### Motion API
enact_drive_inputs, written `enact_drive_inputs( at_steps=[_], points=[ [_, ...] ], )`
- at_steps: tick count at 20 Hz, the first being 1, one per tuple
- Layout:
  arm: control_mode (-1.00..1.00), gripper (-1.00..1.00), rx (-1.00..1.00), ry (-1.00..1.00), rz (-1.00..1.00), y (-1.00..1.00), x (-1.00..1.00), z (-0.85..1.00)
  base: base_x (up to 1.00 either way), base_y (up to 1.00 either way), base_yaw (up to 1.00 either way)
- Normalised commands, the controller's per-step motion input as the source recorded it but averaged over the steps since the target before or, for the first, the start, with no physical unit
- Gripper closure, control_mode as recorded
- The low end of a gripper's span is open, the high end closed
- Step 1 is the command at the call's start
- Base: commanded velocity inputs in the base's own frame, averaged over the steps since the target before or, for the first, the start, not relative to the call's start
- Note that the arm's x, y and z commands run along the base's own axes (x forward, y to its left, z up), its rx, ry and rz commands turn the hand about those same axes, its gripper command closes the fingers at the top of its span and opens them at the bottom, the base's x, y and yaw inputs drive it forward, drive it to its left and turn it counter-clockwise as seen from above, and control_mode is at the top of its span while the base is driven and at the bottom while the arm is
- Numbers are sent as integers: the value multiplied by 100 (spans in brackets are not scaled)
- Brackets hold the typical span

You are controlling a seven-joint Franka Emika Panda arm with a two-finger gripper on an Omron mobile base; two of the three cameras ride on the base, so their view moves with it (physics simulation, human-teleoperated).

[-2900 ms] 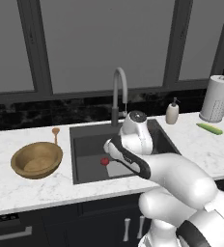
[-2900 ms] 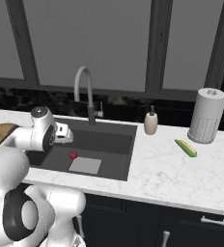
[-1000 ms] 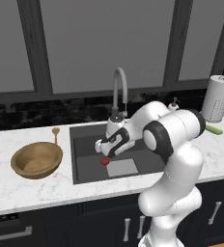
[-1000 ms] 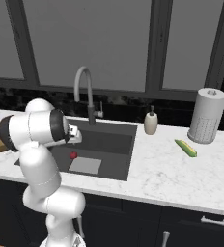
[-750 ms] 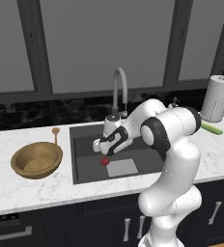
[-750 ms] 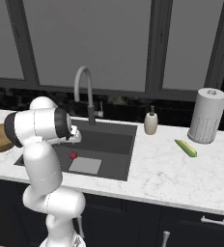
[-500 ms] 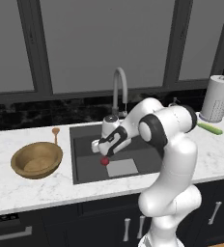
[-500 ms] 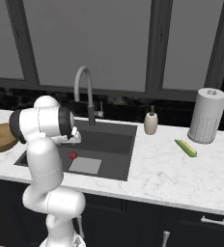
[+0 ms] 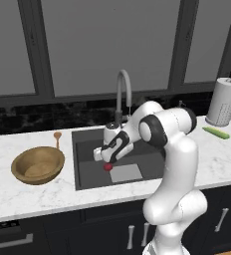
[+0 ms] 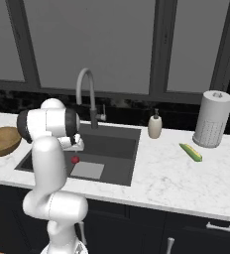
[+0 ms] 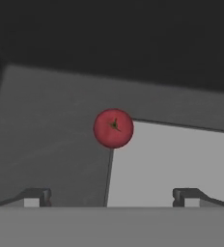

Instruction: Pick the tomato from the sink and place it in the bowl. Then pick the bowl and place it in the microwave. Then close the microwave door and press the start button.

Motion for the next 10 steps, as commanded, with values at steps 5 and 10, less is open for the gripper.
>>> enact_drive_inputs(
  at_steps=[5, 10],
  points=[
    [-100, -100, 0, 1, 0, 1, 16, -30, 0, 0, 0],
    [-100, -100, 0, 0, 0, 0, 10, -40, 0, 0, 0]
  ],
)
